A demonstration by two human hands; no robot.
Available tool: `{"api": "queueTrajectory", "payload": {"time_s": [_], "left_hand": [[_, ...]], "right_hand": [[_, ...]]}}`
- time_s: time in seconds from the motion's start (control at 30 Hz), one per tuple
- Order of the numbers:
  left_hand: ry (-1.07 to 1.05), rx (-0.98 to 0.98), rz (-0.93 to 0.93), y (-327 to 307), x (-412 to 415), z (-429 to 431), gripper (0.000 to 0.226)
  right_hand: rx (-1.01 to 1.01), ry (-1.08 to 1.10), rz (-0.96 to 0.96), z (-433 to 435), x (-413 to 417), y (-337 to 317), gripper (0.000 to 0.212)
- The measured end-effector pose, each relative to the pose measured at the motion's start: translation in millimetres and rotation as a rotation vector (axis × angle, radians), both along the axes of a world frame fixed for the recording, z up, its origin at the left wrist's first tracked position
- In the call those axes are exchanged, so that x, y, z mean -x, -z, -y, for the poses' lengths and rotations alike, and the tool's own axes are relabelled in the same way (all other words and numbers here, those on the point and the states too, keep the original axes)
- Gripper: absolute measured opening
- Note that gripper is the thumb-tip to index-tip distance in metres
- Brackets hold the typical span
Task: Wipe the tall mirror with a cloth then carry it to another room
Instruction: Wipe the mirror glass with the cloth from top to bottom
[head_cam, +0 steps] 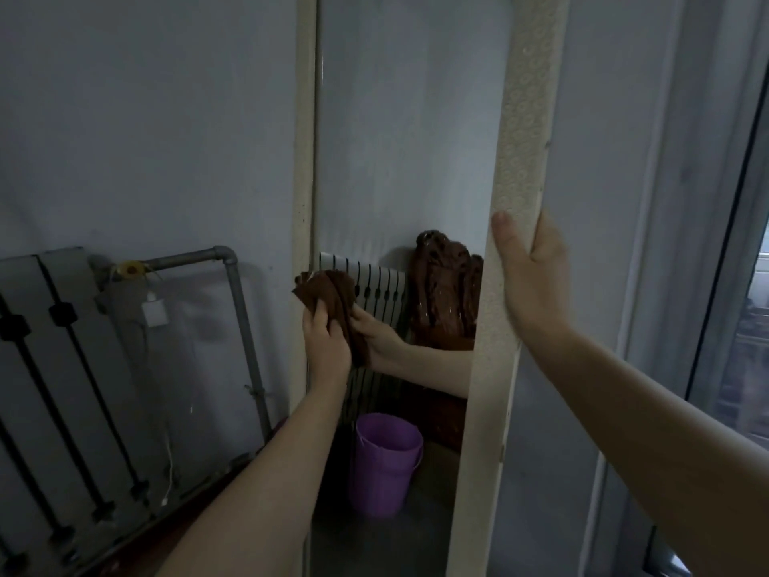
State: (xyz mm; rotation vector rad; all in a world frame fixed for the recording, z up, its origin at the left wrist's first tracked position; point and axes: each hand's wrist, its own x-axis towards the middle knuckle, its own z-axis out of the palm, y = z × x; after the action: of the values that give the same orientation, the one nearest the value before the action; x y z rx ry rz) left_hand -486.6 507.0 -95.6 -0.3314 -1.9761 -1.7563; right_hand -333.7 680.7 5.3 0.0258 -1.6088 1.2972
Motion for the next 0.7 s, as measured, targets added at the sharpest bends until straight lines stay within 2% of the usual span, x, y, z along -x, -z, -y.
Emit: {"api": "queueTrajectory", "payload": {"time_s": [0.1,0.17,0.3,0.37,0.57,0.63,0.7], "left_hand": [[0.052,-0.056,-0.009,1,-22,-14,0.052],[0.111,0.000,-0.081,8,-48,-27,0.052],[0.227,0.126,-0.277,33,-110,-51,0.062],[0.259,0.176,-0.355,46,-128,-57,0.060],[0.274,0.352,-0.492,56,-106,-45,0.063],[0.214,0.361,-0.436,55,-85,-35,0.067],[0.102,0.301,-0.282,56,-61,-20,0.063]], "right_hand": [[0.098,-0.033,0.052,2,-2,17,0.051],[0.133,-0.086,0.124,1,-3,29,0.059],[0.175,-0.200,0.252,-1,-7,60,0.060],[0.209,-0.247,0.303,2,-10,78,0.065],[0.247,-0.257,0.190,8,-5,85,0.026],[0.225,-0.233,0.178,8,-2,85,0.024],[0.213,-0.223,0.174,7,-2,87,0.028]]}}
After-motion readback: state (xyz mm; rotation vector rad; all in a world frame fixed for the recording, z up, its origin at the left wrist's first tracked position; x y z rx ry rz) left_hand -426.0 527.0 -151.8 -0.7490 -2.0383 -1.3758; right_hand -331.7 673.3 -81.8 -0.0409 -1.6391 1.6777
